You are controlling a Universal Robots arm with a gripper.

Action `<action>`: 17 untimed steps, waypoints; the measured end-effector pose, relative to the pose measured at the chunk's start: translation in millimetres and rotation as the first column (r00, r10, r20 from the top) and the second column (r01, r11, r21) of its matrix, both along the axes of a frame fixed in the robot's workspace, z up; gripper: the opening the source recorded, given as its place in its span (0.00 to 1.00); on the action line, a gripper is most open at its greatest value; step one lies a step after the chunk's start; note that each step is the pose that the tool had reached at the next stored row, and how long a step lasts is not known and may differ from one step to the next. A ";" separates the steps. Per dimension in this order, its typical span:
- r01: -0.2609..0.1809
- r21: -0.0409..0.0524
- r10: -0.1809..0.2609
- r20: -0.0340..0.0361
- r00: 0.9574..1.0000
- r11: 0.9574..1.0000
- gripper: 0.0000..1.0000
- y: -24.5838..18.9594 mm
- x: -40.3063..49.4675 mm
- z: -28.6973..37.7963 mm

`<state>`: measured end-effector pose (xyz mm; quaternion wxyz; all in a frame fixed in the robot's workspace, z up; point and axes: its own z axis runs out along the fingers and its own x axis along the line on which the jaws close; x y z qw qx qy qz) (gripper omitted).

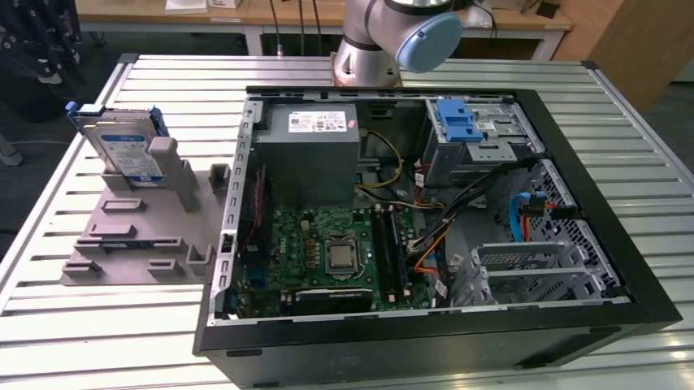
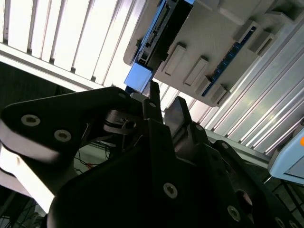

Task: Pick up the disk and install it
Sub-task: 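Pick up the disk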

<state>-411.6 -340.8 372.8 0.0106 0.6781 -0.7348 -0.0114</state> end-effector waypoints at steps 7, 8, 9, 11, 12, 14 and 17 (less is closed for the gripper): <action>-0.001 0.000 0.001 0.000 1.000 1.000 0.40 0.0 0.0 0.0; -0.001 0.000 0.001 0.000 1.000 1.000 0.40 0.0 0.0 0.0; -0.001 0.000 0.001 0.000 1.000 1.000 0.41 0.0 0.0 0.0; -0.001 0.000 0.001 0.000 1.000 1.000 0.47 0.0 0.0 0.0; -0.001 0.000 0.001 0.000 1.000 1.000 0.48 0.0 0.0 0.0; -0.001 0.000 0.001 0.000 1.000 1.000 0.54 0.0 0.0 0.0; -0.001 0.000 0.001 0.000 1.000 1.000 0.60 0.0 0.0 0.0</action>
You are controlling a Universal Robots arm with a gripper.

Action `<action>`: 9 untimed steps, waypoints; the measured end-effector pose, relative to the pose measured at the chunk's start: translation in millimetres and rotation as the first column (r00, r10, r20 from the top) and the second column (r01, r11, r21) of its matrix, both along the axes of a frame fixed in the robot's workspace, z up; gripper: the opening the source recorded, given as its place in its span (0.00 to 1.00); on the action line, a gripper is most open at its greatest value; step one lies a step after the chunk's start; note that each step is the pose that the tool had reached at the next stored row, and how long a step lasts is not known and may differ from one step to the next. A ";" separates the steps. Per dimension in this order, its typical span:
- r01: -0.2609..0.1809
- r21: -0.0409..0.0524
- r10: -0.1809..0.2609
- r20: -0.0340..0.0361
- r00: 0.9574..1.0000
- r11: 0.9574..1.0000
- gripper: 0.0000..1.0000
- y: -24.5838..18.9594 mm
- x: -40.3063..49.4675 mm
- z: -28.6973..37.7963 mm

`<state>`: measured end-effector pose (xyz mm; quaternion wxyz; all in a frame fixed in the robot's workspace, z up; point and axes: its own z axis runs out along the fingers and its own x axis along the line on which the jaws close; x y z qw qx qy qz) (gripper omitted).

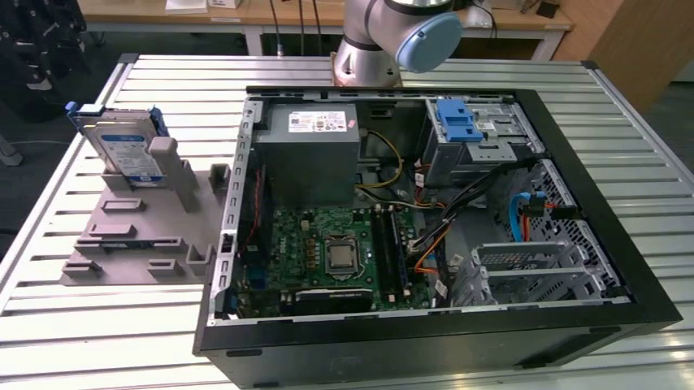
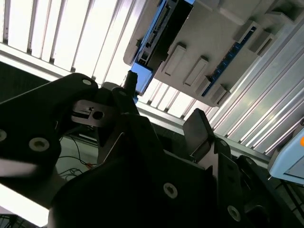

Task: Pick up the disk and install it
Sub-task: 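Pick up the disk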

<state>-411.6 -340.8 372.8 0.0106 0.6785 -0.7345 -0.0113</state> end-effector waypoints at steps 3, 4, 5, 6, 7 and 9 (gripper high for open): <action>0.000 0.000 0.000 0.000 1.000 1.000 0.66 0.0 0.0 0.0; 0.000 0.000 0.000 0.000 1.000 1.000 0.67 0.0 0.0 0.0; 0.000 0.000 0.000 0.000 1.000 1.000 0.73 0.0 0.0 0.0; 0.000 0.000 0.000 0.000 1.000 1.000 0.73 0.0 0.0 0.0; 0.000 0.000 0.000 0.000 1.000 1.000 0.78 0.0 0.0 0.0; 0.000 0.000 0.000 0.000 1.000 1.000 0.85 0.0 0.0 0.0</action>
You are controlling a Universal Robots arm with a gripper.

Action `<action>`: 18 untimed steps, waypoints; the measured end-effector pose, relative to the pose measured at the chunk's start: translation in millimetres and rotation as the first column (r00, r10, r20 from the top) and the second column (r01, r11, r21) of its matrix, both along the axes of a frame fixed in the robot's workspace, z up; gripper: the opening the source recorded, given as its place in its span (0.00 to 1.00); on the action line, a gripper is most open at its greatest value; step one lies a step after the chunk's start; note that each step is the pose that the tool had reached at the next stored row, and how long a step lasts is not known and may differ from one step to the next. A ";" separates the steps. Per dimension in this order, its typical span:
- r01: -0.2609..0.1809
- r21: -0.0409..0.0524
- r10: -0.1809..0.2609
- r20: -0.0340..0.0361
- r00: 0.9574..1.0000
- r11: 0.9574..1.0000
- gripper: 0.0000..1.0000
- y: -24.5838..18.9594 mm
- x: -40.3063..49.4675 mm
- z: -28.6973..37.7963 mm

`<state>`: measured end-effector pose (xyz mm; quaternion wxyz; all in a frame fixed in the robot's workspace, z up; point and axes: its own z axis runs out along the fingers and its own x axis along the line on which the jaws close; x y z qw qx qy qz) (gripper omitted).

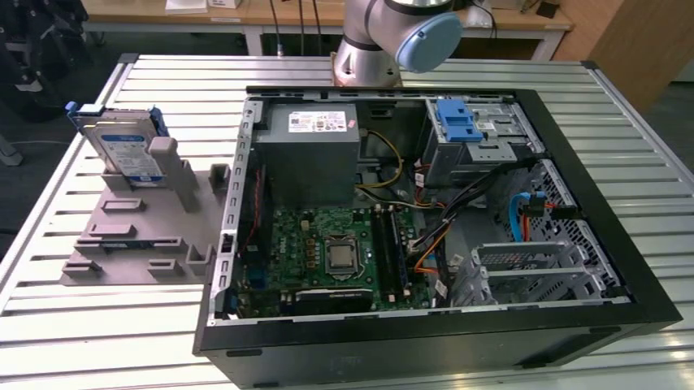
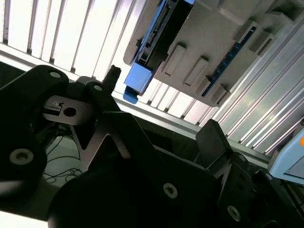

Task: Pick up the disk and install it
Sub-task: 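Pick up the disk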

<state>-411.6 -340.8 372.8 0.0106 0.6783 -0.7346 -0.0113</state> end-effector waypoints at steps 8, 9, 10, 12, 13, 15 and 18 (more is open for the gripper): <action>0.002 0.000 -0.002 0.000 1.000 1.000 0.99 0.0 0.0 -0.1; 0.002 0.000 -0.002 0.000 1.000 1.000 0.99 0.0 0.0 -0.1; 0.002 0.000 -0.002 0.000 1.000 1.000 0.99 0.0 0.0 -0.2; 0.002 0.000 -0.002 0.000 1.000 1.000 0.99 0.0 -0.1 -0.1; 0.002 0.000 -0.002 0.000 1.000 1.000 0.99 0.0 -0.1 -0.2; 0.002 0.000 -0.002 0.000 1.000 1.000 0.99 0.0 -0.1 -0.9; 0.002 0.000 -0.002 0.000 1.000 1.000 0.99 0.2 -0.1 -2.9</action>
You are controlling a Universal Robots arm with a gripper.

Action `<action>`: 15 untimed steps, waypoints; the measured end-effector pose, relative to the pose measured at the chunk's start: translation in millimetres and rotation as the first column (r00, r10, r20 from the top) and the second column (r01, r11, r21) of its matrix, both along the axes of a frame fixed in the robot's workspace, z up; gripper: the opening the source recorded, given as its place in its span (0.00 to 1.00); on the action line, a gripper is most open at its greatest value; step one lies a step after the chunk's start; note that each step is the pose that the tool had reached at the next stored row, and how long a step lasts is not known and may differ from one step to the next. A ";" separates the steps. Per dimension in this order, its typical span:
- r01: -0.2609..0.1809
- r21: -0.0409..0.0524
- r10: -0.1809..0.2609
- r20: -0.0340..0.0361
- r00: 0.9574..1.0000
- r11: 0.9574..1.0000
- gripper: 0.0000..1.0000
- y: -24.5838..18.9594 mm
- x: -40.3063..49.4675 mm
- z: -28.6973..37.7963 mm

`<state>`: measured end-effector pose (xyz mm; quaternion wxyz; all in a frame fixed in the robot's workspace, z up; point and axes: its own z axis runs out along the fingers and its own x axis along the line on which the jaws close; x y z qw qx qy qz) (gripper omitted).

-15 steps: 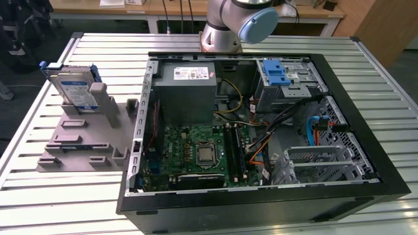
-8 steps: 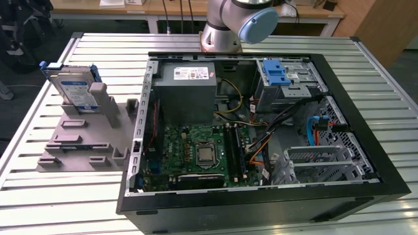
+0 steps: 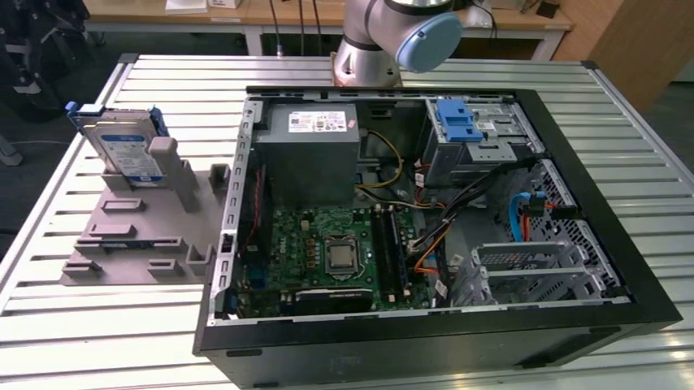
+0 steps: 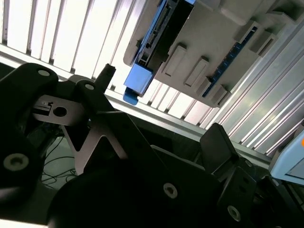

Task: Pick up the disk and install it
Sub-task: 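Pick up the disk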

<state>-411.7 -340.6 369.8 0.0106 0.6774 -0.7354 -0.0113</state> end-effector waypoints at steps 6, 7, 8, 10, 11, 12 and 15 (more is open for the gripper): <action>0.000 0.000 0.000 0.000 1.000 1.000 0.99 1.0 0.0 -0.7; 0.000 0.000 0.000 0.000 1.000 1.000 0.99 1.8 0.0 -1.2; 0.000 0.000 0.000 0.001 1.000 1.000 0.99 2.5 0.0 -1.5; 0.000 -0.001 0.000 0.001 1.000 1.000 0.99 2.5 0.0 -1.5; 0.000 -0.001 0.000 0.001 1.000 1.000 0.99 2.5 0.0 -1.7; 0.000 -0.001 0.000 0.001 1.000 1.000 0.99 2.5 0.0 -1.7; 0.000 -0.001 0.000 0.001 1.000 1.000 0.99 2.5 0.0 -1.7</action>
